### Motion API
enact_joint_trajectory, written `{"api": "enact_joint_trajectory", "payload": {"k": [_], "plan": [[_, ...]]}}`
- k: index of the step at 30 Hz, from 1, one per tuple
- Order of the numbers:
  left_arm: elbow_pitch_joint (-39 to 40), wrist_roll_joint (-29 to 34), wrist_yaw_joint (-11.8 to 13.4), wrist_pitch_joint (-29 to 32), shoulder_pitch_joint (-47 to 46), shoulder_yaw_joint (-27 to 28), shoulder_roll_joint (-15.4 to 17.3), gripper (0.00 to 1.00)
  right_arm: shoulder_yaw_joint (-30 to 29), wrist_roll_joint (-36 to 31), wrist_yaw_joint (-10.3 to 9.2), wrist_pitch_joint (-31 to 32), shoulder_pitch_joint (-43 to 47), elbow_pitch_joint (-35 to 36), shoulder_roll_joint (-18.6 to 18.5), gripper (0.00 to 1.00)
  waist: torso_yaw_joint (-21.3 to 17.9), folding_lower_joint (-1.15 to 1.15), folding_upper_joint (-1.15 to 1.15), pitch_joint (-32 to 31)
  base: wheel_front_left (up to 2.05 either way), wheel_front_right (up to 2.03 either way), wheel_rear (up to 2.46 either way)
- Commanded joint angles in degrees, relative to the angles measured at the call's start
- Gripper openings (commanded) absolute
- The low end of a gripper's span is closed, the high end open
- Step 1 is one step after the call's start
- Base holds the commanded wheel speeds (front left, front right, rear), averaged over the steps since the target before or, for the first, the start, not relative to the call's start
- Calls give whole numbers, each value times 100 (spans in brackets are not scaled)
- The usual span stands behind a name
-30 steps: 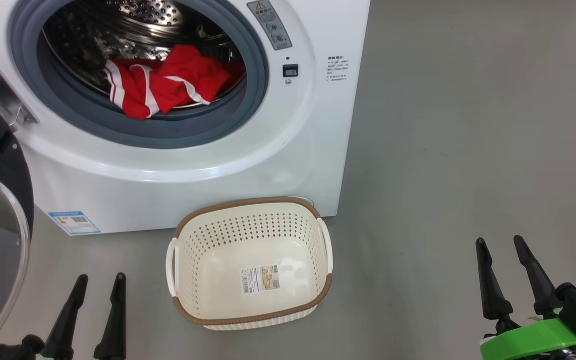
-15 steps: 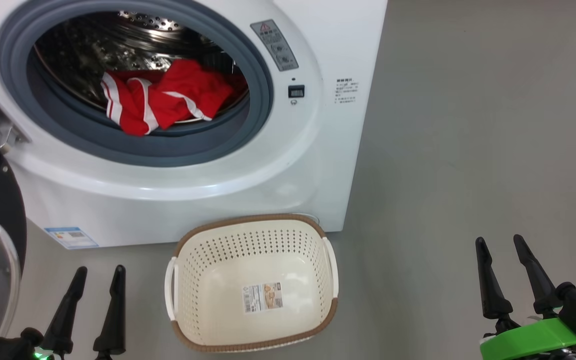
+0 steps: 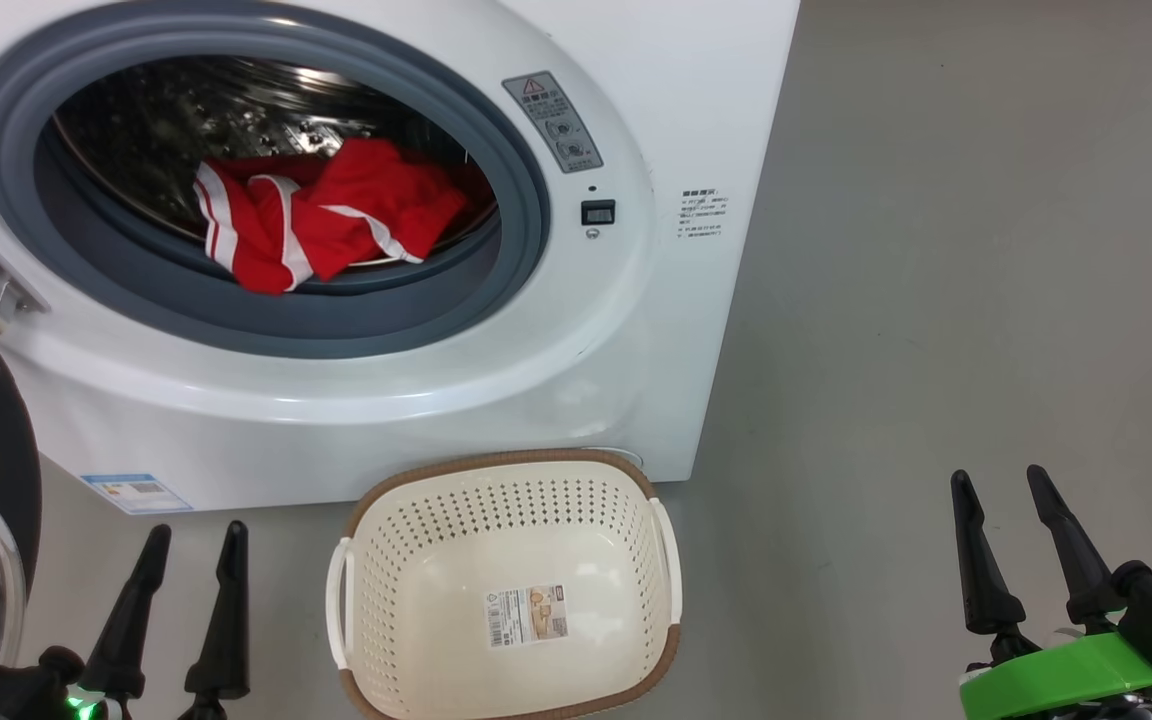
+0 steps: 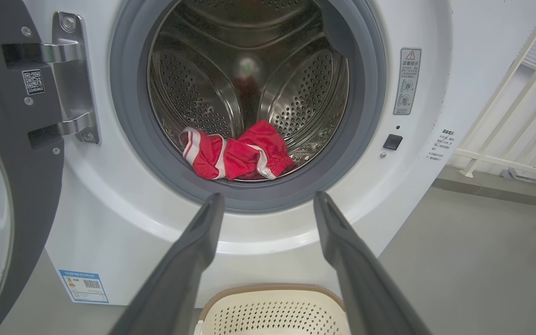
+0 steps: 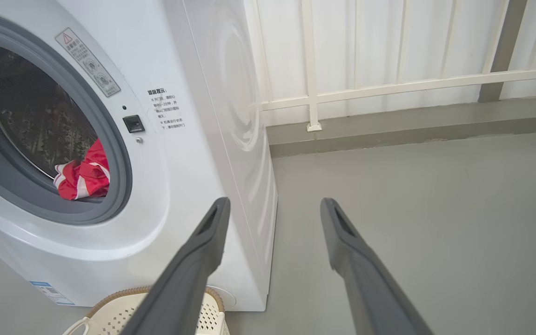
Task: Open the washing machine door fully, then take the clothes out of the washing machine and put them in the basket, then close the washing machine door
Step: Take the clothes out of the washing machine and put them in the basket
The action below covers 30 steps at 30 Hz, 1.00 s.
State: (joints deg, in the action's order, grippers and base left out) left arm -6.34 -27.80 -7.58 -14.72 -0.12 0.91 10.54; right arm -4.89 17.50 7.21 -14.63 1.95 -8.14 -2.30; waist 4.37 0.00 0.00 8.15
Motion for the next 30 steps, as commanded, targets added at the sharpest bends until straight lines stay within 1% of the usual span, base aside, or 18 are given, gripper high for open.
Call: {"api": "enact_joint_trajectory", "payload": {"k": [1,10,17,21,24,30], "plan": [[101,9,9,-28,-154,220,93,100,137,-11,28,-37,-175,151,-58,100,1,0,0,2,0,0,0],[66,50,9,-28,-169,246,75,100,158,-21,28,-37,-195,141,-58,100,19,0,0,34,0,0,0],[-187,166,9,-28,-340,277,53,100,233,2,28,-37,-266,126,-58,100,-54,0,0,146,0,0,0],[-377,286,9,-28,-624,241,76,100,243,55,28,-37,-310,138,-58,100,-111,0,0,266,0,0,0],[-662,322,9,-28,-1059,165,91,100,269,75,28,-37,-354,150,-58,100,-183,0,0,414,0,0,0],[-1582,314,9,-28,-2135,-135,249,100,350,113,28,-37,-506,190,-58,100,-396,0,0,795,0,0,0]]}}
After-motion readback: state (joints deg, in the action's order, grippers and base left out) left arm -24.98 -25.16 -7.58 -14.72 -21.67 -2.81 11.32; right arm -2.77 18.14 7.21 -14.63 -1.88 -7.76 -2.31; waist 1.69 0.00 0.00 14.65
